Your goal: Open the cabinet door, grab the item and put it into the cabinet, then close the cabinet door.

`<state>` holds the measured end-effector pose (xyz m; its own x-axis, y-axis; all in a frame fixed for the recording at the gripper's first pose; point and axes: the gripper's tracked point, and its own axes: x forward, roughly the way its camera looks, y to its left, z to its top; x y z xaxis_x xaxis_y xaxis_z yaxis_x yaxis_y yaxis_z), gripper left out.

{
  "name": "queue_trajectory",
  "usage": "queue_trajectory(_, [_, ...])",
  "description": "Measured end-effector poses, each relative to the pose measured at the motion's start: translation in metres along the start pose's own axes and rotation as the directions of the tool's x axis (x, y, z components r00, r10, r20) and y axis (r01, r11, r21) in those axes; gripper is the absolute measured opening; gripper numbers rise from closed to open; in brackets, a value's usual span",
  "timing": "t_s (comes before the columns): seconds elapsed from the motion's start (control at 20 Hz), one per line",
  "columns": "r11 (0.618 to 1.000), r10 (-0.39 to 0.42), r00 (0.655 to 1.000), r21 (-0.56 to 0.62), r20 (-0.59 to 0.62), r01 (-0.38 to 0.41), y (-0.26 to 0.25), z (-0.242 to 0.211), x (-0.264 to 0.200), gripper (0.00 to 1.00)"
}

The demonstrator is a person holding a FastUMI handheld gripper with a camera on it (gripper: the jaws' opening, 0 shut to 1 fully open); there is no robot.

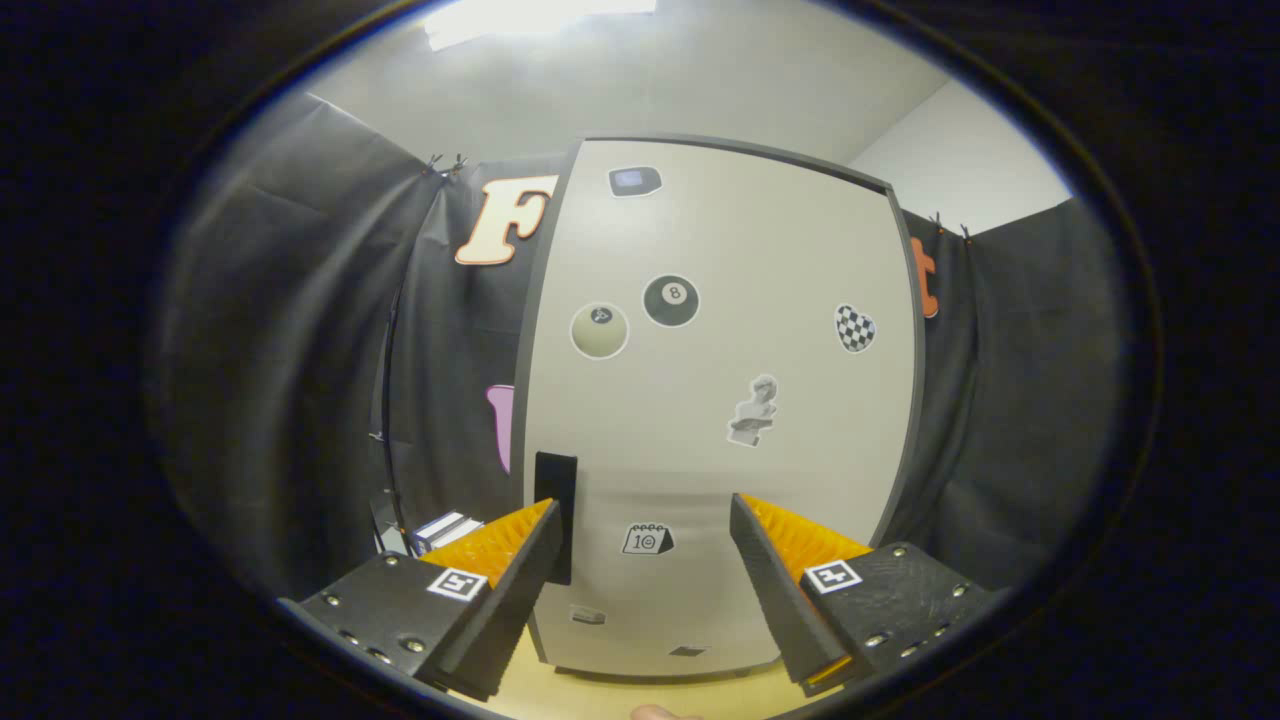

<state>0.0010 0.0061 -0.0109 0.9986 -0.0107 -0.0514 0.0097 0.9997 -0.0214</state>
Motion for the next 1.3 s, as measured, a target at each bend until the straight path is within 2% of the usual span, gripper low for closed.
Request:
queue_trajectory(0.45, [1.0,0.001,1.0,0.0,-0.013,-0.001,0.001,0.0,0.003,0.99])
queue_trajectory(0.85, [0.999,0.047,0.999,-0.017,-0.028,-0.047,0.023,-0.008,0.003,1.0])
queue_trajectory(1.3, [0.995,0.094,0.993,0.033,-0.07,-0.092,0.049,-0.021,0.021,1.0])
